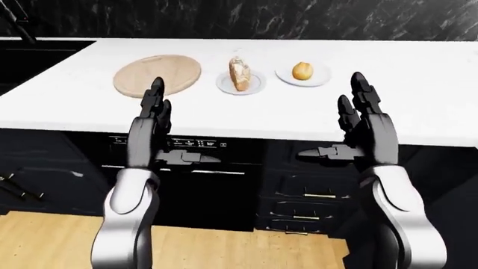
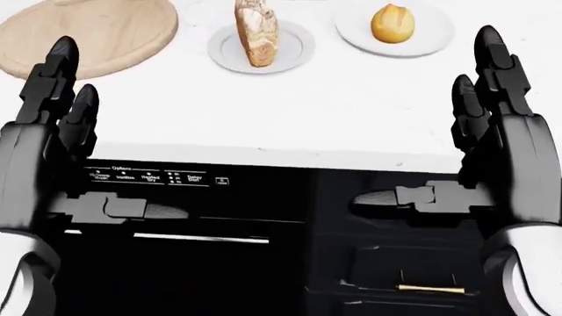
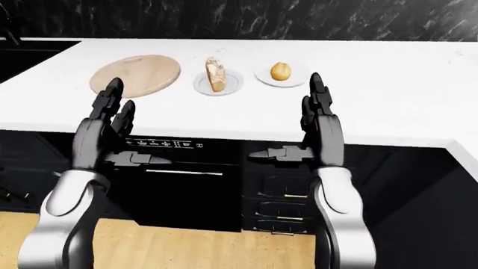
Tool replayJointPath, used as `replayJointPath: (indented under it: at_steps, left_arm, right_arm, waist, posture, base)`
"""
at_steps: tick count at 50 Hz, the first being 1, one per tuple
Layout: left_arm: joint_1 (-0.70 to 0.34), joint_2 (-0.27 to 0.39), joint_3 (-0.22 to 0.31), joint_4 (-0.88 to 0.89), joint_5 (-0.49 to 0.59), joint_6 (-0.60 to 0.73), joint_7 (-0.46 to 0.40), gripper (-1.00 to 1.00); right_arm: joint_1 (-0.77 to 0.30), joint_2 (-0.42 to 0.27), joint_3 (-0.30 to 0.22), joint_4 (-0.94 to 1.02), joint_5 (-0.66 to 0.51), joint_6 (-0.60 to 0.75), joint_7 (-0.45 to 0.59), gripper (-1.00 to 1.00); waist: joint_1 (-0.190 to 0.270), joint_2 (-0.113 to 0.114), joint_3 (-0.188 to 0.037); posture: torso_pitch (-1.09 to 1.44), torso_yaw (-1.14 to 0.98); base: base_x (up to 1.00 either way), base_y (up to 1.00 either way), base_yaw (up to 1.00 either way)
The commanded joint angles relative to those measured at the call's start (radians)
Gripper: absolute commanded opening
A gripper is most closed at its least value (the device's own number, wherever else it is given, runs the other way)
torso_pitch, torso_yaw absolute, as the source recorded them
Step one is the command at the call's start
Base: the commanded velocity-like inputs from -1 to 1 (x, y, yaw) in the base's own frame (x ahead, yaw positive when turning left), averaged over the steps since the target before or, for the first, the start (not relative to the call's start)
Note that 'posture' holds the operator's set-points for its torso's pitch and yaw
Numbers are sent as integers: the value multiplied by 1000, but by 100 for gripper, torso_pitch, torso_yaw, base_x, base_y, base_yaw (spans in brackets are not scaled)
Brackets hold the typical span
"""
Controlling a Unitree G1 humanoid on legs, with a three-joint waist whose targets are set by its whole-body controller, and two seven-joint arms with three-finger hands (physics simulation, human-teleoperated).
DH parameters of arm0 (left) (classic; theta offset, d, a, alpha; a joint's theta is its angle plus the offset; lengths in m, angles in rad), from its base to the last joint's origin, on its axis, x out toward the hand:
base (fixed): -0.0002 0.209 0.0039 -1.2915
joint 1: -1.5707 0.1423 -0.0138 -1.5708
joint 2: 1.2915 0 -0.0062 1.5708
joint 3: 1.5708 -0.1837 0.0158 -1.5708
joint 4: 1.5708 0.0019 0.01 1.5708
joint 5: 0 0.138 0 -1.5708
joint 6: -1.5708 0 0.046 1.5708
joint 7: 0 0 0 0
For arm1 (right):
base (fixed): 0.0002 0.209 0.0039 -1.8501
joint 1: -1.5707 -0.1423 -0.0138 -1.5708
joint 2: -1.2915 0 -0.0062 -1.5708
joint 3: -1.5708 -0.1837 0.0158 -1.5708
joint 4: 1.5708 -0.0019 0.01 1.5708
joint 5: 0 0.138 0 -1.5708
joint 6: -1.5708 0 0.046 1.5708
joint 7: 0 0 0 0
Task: Place all breads on the cutting board.
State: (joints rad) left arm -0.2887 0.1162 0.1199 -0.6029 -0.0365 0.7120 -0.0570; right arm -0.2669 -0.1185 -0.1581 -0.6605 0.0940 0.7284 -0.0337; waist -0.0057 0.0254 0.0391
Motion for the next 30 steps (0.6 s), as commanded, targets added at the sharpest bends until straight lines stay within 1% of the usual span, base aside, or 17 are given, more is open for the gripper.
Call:
replayJointPath:
  at_steps: [1, 2, 3, 4, 5, 7, 12, 14, 15, 16, 17, 21, 24, 26, 28, 29, 30]
  left_arm:
    - [-15, 8, 14, -33, 3, -32, 5, 100]
    - [-15, 9, 16, -33, 3, -33, 5, 100]
    - [-16, 9, 17, -34, 1, -31, 5, 100]
    - [-15, 9, 16, -35, 2, -31, 5, 100]
    - [-16, 9, 16, -34, 2, -30, 5, 100]
    - [-17, 10, 16, -39, 1, -25, 6, 100]
    - [-22, 13, 18, -47, 0, -15, 6, 100]
    - [-32, 15, 21, -46, -1, -8, 7, 100]
    - [-37, 17, 23, -41, -2, -8, 7, 100]
    - [-41, 19, 24, -35, -3, -10, 7, 100]
    - [-48, 22, 24, -29, -3, -10, 8, 100]
    - [-107, 35, 26, -15, -5, 24, 13, 100]
    - [-139, 43, 31, 2, -14, 36, 19, 100]
    - [-159, 49, 25, -5, -16, 58, 24, 100]
    - [-173, 53, 24, -6, -17, 68, 26, 100]
    - [-175, 55, 23, -8, -17, 71, 26, 100]
    - [-179, 55, 25, -12, -20, 76, 27, 100]
  right_arm:
    - [-21, -2, 6, -34, 5, -32, 4, 100]
    - [-20, -2, 7, -31, 4, -37, 4, 100]
    - [-19, -2, 9, -31, 3, -39, 4, 100]
    - [-20, -2, 9, -30, 2, -39, 4, 100]
    - [-21, -1, 10, -33, 2, -37, 4, 100]
    - [-20, -1, 8, -29, 2, -41, 5, 100]
    - [-23, -3, 5, -41, 6, -30, 3, 100]
    - [-31, -7, 5, -38, 3, -30, 3, 100]
    - [-36, -9, 1, -41, 4, -22, 2, 100]
    - [-43, -11, -1, -45, 4, -13, 0, 100]
    - [-48, -14, -3, -45, 5, -8, 0, 100]
    - [-70, -23, -16, -75, 21, 36, -11, 100]
    - [-82, -29, -22, -77, 30, 46, -16, 100]
    - [-93, -35, -32, -82, 41, 60, -21, 100]
    - [-96, -40, -39, -87, 51, 65, -25, 100]
    - [-98, -42, -42, -91, 56, 71, -28, 100]
    - [-102, -46, -47, -95, 61, 78, -30, 100]
  waist:
    - [2, 14, -5]
    - [2, 47, -7]
    - [8, 91, -28]
    - [21, 34, -10]
    - [16, 50, -25]
    - [24, 49, -40]
    - [29, 29, -29]
    - [44, -32, -7]
    - [49, -67, -6]
    - [51, -120, -17]
    - [37, -84, -22]
    - [16, -49, -12]
    - [7, -11, 20]
    - [1, 11, 26]
    - [-8, 47, 19]
    - [-6, 80, 6]
    - [1, 86, 21]
  posture:
    - [0, 0]
    - [0, 0]
    - [0, 0]
    - [0, 0]
    - [0, 0]
    - [0, 0]
    - [0, 0]
    - [0, 0]
    - [0, 0]
    - [0, 0]
    - [0, 0]
    - [0, 0]
    - [0, 0]
    - [0, 0]
    - [0, 0]
    - [0, 0]
    - [0, 0]
  base:
    - [0, -55, 0]
    - [0, -55, 0]
    - [0, -55, 0]
    - [0, -55, 0]
    - [0, -54, 0]
    - [0, -52, 0]
    - [0, -47, 0]
    - [0, 0, 0]
    - [0, 0, 0]
    - [0, 0, 0]
    - [6, 0, 0]
    - [20, 0, 0]
    - [47, 0, 0]
    - [57, 0, 0]
    - [58, 0, 0]
    - [57, 0, 0]
    - [58, 0, 0]
